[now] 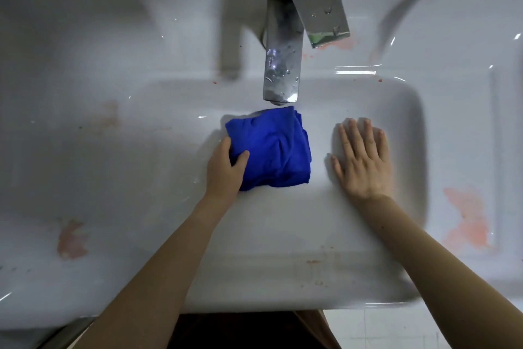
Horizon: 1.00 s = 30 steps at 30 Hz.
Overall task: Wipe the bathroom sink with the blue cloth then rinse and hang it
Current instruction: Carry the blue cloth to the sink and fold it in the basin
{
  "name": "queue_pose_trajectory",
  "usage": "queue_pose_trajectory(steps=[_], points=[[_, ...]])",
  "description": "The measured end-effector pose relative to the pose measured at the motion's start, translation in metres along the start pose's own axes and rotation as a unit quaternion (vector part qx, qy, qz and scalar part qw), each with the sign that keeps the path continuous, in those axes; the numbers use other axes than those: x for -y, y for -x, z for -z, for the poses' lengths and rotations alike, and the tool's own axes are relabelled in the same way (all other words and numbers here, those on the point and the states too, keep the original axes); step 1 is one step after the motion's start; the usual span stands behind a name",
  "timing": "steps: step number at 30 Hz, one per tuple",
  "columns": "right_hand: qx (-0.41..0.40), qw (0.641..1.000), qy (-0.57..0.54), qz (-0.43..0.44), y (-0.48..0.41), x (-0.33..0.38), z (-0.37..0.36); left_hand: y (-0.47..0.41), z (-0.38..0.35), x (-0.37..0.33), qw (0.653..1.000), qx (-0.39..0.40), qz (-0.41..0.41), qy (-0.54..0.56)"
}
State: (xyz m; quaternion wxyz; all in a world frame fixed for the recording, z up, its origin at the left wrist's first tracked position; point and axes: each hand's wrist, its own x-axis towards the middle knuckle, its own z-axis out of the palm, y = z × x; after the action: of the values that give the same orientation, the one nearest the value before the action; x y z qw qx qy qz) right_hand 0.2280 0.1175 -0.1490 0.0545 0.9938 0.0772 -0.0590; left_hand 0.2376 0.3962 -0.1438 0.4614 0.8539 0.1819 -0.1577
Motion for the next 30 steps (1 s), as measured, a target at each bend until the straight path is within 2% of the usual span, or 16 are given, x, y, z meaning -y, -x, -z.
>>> queue_pose_trajectory(steps=[3, 10, 12, 14, 16, 18, 20, 22, 30], points=[[0.004, 1.0, 0.005, -0.002, 0.001, 0.0, 0.0, 0.001, 0.001, -0.011, 0.999, 0.003, 0.0, 0.044], [0.004, 1.0, 0.003, 0.0, 0.0, 0.001, 0.0, 0.017, -0.038, -0.048, 0.991, 0.001, -0.091, 0.102], [0.001, 1.0, 0.0, 0.0, 0.001, 0.0, -0.001, 0.013, -0.057, -0.055, 0.993, 0.023, -0.111, 0.039], [-0.003, 1.0, -0.006, 0.0, 0.0, 0.0, -0.001, 0.009, -0.07, -0.058, 0.987, 0.045, -0.136, -0.074], [-0.004, 1.0, -0.014, 0.003, 0.0, 0.0, -0.001, 0.009, -0.073, -0.06, 0.976, 0.028, -0.17, -0.137], [-0.008, 1.0, -0.02, 0.005, 0.001, -0.001, -0.001, 0.01, -0.071, -0.055, 0.953, -0.037, -0.235, -0.19], [-0.014, 1.0, -0.024, 0.008, 0.001, -0.001, -0.001, 0.009, -0.07, -0.047, 0.915, -0.083, -0.281, -0.278], [-0.011, 1.0, -0.02, 0.009, 0.001, -0.001, -0.003, 0.007, -0.071, -0.036, 0.891, -0.066, -0.288, -0.345], [0.05, 0.999, -0.012, 0.01, 0.001, -0.002, 0.002, 0.001, -0.062, -0.033, 0.897, 0.069, -0.254, -0.356]])
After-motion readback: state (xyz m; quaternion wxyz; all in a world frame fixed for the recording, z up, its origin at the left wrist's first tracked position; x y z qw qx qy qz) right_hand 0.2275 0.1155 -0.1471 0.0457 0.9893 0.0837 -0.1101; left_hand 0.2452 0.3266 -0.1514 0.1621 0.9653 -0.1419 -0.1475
